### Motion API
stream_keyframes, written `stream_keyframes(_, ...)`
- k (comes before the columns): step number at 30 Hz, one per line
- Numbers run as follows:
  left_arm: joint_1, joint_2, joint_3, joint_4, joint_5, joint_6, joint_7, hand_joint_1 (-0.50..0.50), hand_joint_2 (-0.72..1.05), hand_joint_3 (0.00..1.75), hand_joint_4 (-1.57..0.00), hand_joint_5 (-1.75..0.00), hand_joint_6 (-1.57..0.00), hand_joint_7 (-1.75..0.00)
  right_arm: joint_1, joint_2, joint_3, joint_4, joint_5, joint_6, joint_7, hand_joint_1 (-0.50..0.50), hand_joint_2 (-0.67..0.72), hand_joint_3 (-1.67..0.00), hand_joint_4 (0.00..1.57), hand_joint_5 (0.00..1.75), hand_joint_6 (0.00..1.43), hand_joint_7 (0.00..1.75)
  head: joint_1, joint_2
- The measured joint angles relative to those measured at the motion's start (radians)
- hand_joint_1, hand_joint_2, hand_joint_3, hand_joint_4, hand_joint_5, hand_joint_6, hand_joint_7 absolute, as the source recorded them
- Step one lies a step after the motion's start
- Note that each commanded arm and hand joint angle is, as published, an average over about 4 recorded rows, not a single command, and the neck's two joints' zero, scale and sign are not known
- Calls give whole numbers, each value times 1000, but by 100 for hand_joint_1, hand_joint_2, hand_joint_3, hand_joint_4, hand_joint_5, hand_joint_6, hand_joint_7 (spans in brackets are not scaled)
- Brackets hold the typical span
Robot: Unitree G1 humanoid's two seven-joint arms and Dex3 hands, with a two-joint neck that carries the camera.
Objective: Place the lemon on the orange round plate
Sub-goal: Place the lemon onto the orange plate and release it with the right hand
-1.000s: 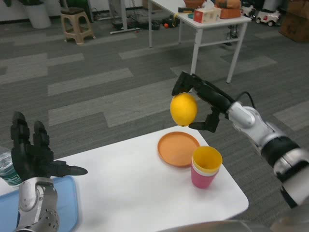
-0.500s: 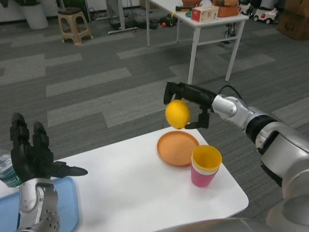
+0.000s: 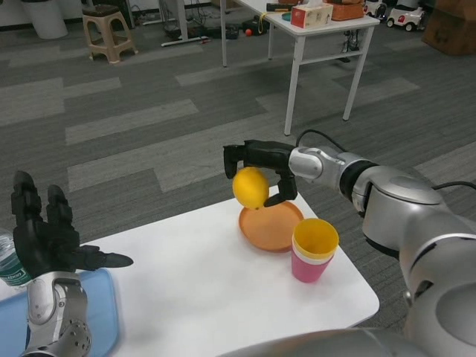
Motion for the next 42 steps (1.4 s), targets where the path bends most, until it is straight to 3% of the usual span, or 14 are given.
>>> stream_keyframes(8,-5,-2,-11,6,0,0,0,-50,-64,9,0,0,0,0,-3,9,91,66,-1,41,-15,-33,9,-159,20,155,38,161,-8,-10)
stream_keyframes(22,-5,-5,-15,19,0,0,0,-50,-66,9,0,0,0,0,-5,11,146,89,-7,70,-18,-33,6,-159,19,150,36,161,-8,-21)
stream_keyframes(27,-6,-5,-15,19,0,0,0,-50,-68,9,0,0,0,0,-6,15,164,85,-8,72,-22,-33,3,-159,1,121,21,148,-4,-25)
stream_keyframes(33,-6,-6,-15,19,0,0,0,-50,-64,9,0,0,0,0,-6,17,197,81,-8,85,-23,-33,0,-159,0,102,16,134,1,-27)
stream_keyframes(36,-6,-6,-14,19,0,0,0,-50,-66,9,0,0,0,-2,-7,19,204,80,-8,88,-23,-33,-3,-159,0,73,12,124,2,-28)
stream_keyframes(38,-6,-7,-14,19,0,0,0,-50,-68,9,0,0,0,0,-7,19,206,79,-8,88,-23,-33,-3,-159,0,41,8,106,3,-28)
stream_keyframes(40,-6,-7,-14,19,0,0,0,-50,-68,9,0,0,0,0,-7,19,208,78,-8,89,-23,-33,-3,-159,0,22,3,89,3,-28)
stream_keyframes(42,-6,-7,-14,19,0,0,0,-50,-66,9,0,0,0,-2,-7,20,209,76,-8,89,-23,-35,-3,-159,0,15,1,79,4,-29)
